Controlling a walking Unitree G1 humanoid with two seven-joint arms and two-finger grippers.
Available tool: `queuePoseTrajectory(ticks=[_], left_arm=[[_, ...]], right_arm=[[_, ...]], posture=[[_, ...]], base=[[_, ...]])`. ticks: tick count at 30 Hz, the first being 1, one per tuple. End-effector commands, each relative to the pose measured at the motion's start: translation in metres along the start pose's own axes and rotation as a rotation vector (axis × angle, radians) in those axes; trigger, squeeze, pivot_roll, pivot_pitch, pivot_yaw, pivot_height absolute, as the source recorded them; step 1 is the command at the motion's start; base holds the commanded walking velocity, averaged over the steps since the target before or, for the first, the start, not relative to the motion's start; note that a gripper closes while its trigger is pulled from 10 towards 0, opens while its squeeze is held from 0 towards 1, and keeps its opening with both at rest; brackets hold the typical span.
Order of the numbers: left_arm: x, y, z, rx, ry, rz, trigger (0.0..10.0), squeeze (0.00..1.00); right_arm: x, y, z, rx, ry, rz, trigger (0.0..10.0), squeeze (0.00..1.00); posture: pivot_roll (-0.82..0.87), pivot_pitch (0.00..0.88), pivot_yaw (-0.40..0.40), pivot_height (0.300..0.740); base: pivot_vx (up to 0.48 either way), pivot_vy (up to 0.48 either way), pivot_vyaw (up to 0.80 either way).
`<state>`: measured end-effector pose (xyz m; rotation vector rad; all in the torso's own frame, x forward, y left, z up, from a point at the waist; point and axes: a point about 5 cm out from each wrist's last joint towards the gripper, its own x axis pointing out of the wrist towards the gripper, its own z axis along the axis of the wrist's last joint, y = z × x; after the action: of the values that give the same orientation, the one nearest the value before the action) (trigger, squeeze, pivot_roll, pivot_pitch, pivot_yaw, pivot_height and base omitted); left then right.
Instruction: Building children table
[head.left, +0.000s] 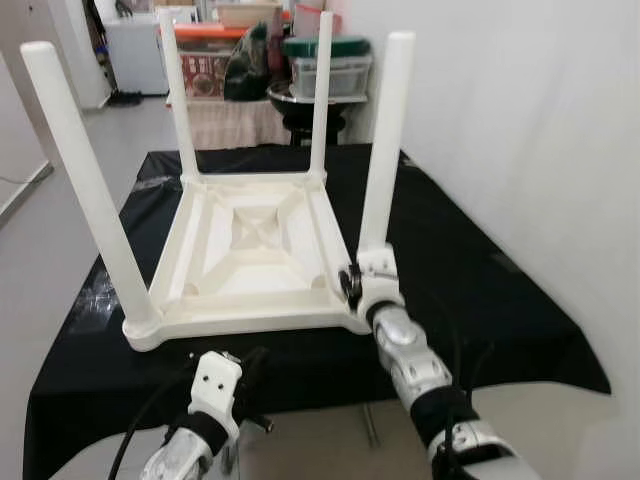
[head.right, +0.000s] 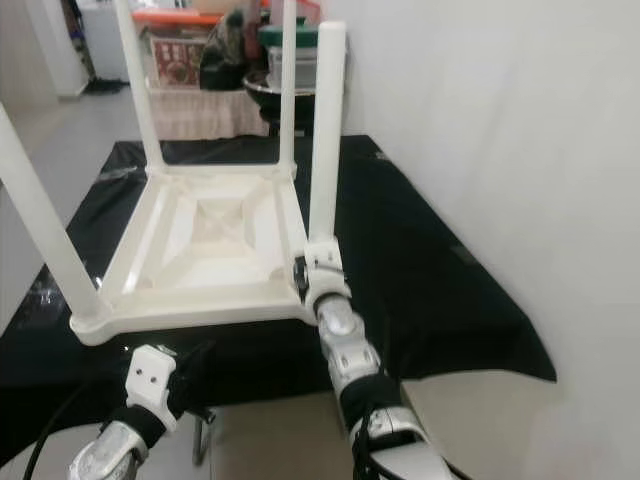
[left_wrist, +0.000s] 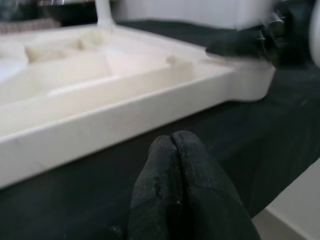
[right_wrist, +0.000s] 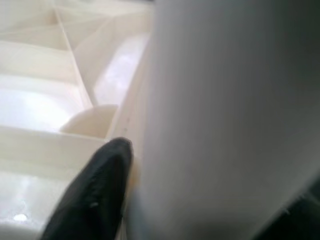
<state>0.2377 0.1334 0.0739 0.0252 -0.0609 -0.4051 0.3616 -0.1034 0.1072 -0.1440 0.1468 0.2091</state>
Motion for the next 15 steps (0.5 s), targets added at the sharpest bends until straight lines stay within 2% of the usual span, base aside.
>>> queuePoseTrajectory(ticks=[1,4,5,6,7,9,11,14,15], left_arm=[[0.0,0.0,-0.001,0.005,0.009,-0.006,10.0,0.0],[0.0,-0.001,-0.001,0.005,0.009,-0.007,10.0,0.0],[0.001,-0.001,-0.001,0.004,0.008,-0.007,10.0,0.0],[0.001,-0.001,-0.001,0.003,0.007,-0.007,10.0,0.0],[0.001,-0.001,-0.001,0.002,0.007,-0.007,10.0,0.0],[0.001,-0.001,-0.001,0.002,0.006,-0.006,10.0,0.0],[0.002,-0.002,0.0,0.001,0.003,-0.005,10.0,0.0],[0.003,-0.003,0.0,0.0,0.003,-0.004,10.0,0.0],[0.003,-0.003,-0.001,0.0,0.002,-0.004,10.0,0.0]], right_arm=[[0.007,0.003,0.03,0.016,-0.113,0.13,10.0,1.0],[0.008,-0.003,0.04,-0.009,-0.15,0.178,10.0,1.0],[0.009,-0.006,0.045,-0.024,-0.158,0.235,10.0,0.26],[0.01,-0.007,0.047,-0.034,-0.16,0.273,10.0,0.26],[0.011,-0.011,0.05,-0.056,-0.16,0.312,10.0,0.0],[0.011,-0.014,0.052,-0.072,-0.159,0.336,10.0,0.0],[0.012,-0.024,0.058,-0.16,-0.144,0.405,10.0,0.0],[0.013,-0.028,0.061,-0.18,-0.136,0.426,9.6,0.0],[0.014,-0.03,0.065,-0.19,-0.138,0.434,6.7,0.0]], posture=[[0.09,0.024,-0.042,0.74],[0.09,0.025,-0.044,0.74],[0.09,0.026,-0.046,0.74],[0.09,0.026,-0.046,0.74],[0.09,0.029,-0.048,0.74],[0.09,0.029,-0.048,0.74],[0.1,0.028,-0.052,0.74],[0.1,0.028,-0.052,0.74],[0.1,0.028,-0.052,0.74]], base=[[0.0,0.0,0.0],[0.0,0.0,0.0],[0.0,0.0,0.0],[0.0,0.0,0.0],[0.0,0.0,0.0],[0.0,0.0,0.0],[0.0,0.0,0.0],[0.0,0.0,0.0],[0.0,0.0,0.0]])
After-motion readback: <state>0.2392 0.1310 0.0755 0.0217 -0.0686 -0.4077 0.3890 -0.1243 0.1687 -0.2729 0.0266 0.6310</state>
